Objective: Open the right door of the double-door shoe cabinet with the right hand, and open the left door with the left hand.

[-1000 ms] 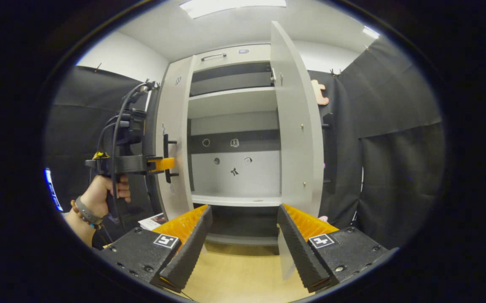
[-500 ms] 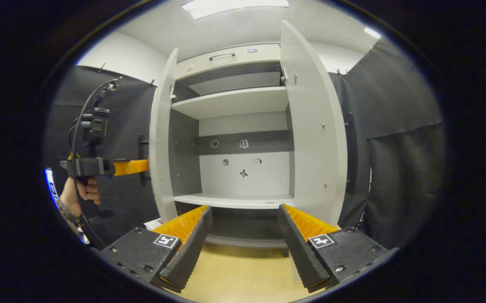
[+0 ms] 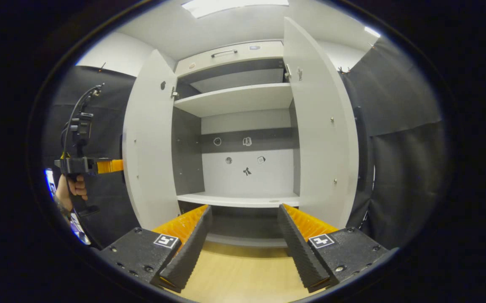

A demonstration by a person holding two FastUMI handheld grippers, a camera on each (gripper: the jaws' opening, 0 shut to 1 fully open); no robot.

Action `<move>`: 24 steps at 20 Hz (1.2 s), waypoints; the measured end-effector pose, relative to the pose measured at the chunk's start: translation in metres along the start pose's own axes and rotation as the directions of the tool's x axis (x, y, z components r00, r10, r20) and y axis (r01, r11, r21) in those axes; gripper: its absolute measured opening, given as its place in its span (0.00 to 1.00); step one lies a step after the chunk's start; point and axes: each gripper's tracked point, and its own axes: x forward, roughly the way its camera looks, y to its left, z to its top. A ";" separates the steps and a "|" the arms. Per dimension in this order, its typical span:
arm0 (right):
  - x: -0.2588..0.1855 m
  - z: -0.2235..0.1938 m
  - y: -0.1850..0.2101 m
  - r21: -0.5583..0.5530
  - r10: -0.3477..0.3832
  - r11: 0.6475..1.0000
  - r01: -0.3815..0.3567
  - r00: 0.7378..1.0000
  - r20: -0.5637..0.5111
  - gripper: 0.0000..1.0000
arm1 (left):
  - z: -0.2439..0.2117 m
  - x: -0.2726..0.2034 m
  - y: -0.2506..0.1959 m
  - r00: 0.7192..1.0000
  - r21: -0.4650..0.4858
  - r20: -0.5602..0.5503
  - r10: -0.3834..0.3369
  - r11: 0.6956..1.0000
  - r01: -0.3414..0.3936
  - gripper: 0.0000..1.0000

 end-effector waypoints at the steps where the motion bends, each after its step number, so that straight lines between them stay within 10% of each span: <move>1: 0.000 -0.001 0.000 0.000 -0.002 1.000 0.002 1.000 0.000 0.97 | -0.001 0.000 0.008 1.000 -0.005 0.000 0.018 1.000 -0.018 0.00; 17: 0.007 0.003 0.012 -0.029 -0.008 1.000 0.008 1.000 0.001 0.97 | -0.012 -0.003 0.047 0.975 -0.065 0.027 -0.221 0.973 0.222 0.00; 24: 0.020 -0.005 0.016 -0.041 -0.015 0.999 0.013 1.000 -0.027 0.98 | -0.009 -0.075 0.032 0.985 -0.048 0.076 -0.153 0.987 0.156 0.00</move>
